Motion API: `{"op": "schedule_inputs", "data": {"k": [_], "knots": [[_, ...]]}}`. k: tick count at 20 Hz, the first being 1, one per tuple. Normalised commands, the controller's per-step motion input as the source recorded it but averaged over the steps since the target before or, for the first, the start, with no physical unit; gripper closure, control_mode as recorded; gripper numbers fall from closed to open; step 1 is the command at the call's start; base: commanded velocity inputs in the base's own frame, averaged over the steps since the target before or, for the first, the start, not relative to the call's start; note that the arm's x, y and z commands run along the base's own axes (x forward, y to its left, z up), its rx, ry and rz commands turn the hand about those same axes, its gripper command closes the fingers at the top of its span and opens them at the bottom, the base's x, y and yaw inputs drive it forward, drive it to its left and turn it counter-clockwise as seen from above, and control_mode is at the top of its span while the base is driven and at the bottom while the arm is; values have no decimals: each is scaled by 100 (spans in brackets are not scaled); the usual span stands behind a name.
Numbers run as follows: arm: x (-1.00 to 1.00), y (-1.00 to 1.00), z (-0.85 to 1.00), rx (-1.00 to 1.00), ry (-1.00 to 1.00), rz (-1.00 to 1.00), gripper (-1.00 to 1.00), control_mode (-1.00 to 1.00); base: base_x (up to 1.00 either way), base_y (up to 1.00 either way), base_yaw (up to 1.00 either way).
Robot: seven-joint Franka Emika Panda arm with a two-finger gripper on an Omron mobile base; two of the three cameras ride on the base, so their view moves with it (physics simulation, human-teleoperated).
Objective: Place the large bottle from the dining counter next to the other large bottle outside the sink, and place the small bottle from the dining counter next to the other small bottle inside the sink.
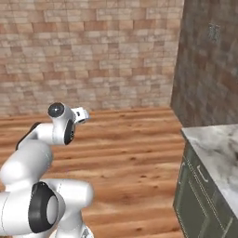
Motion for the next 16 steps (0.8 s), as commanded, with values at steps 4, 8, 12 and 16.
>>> {"op": "schedule_inputs", "data": {"k": [4, 8, 12, 16], "knots": [[0, 0, 0, 0, 0, 0, -100, 100, 100, 6, 30], [0, 0, 0, 0, 0, 0, -100, 100, 100, 0, 27], [0, 0, 0, 0, 0, 0, -100, 100, 100, 0, 27], [0, 0, 0, 0, 0, 0, -100, 100, 100, 0, 33]]}}
